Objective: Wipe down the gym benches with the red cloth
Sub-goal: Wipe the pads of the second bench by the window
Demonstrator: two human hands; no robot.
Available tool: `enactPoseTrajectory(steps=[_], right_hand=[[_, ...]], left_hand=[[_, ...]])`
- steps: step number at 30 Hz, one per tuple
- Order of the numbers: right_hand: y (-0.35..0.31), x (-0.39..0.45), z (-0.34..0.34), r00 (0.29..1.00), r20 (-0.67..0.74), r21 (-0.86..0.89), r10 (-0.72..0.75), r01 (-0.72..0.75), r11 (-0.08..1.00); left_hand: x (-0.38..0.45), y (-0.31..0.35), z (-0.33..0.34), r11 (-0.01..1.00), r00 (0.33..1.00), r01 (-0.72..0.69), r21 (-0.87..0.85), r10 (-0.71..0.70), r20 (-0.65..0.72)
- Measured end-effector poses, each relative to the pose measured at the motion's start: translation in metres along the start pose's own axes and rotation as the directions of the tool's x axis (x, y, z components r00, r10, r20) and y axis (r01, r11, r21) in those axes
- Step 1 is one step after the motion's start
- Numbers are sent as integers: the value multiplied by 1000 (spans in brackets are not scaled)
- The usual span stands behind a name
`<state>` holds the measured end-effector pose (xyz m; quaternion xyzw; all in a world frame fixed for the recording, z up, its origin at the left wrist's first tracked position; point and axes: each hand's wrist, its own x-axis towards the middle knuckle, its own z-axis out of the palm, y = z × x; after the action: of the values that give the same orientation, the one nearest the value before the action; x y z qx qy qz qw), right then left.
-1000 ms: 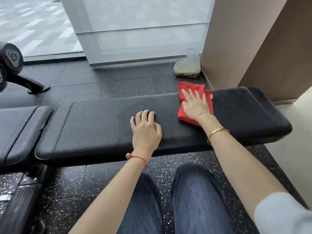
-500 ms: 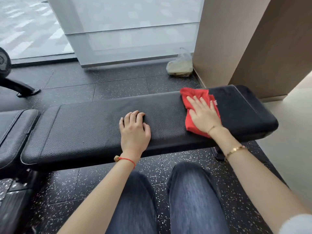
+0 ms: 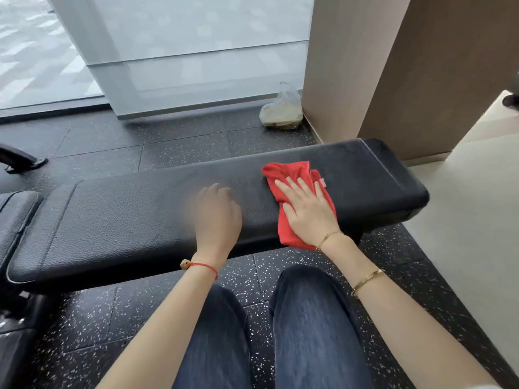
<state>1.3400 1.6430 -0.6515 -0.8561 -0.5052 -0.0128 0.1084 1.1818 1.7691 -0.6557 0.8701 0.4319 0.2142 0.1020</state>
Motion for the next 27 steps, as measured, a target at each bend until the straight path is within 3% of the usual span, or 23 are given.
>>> enactPoseTrajectory(steps=[3,7,13,20,27], right_hand=[[38,-9,-7,987,-44,-11,157,-157,988],[100,-7,-19,920,-68,-5,387,-388,922],[164,21,-32,850,0,-14,527,-527,850],[197,80,-39,892,110,-13,439,-440,898],[145,114,-23,972,160,36,171,-179,983]], left_hand=[[2,28,7,994,994,-107,-7,107,17],[9,54,21,990,987,-141,-12,142,70],[11,76,39,987,982,-160,31,157,104],[6,78,42,985,986,-152,77,146,81],[7,79,42,987,990,-136,82,132,53]])
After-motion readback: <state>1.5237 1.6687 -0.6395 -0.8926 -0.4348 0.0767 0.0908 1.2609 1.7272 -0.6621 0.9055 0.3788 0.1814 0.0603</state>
